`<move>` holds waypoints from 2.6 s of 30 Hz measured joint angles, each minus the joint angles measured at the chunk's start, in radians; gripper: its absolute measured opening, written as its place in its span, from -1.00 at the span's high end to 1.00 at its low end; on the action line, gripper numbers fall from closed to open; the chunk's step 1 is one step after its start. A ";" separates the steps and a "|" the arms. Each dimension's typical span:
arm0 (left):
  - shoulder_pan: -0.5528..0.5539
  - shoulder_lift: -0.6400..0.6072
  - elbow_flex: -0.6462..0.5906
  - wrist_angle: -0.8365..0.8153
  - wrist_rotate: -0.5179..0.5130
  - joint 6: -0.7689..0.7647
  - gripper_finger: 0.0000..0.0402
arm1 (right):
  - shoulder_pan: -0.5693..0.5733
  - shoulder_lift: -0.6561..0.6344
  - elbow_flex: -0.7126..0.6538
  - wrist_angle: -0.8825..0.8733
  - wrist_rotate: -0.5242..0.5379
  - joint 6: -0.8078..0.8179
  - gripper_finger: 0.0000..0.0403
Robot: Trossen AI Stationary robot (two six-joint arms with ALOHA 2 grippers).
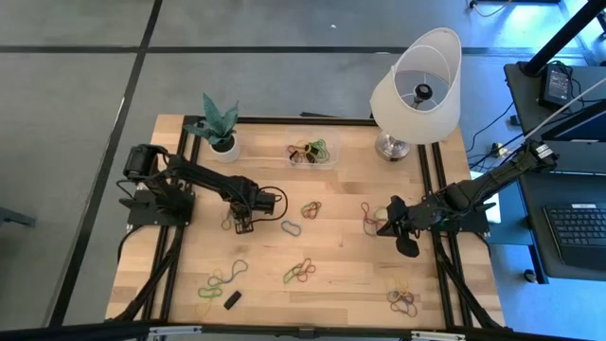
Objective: Pick and place rubber bands into bin
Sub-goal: Put the yellow rubber band into the transparent bin
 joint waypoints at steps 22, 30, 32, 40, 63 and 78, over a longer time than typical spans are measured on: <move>-0.004 -0.250 0.087 -0.050 0.018 -0.169 0.99 | 0.000 0.000 0.000 0.010 0.000 -0.008 0.98; -0.041 -0.289 0.163 -0.160 0.028 -0.202 0.99 | 0.000 0.000 0.000 0.009 0.000 -0.021 0.98; -0.051 -0.297 0.184 -0.197 0.020 -0.218 1.00 | 0.000 0.000 0.000 0.009 -0.001 -0.031 0.98; -0.089 -0.343 0.274 -0.335 -0.011 -0.305 0.99 | 0.000 0.000 0.000 0.009 -0.001 -0.038 0.98; 0.061 -0.442 0.474 -0.109 -0.279 -0.003 0.98 | 0.000 0.000 0.001 0.012 0.050 -0.022 0.98; 0.358 -0.007 0.878 0.073 -0.211 0.614 0.98 | -0.001 0.000 0.001 0.015 0.191 0.186 0.98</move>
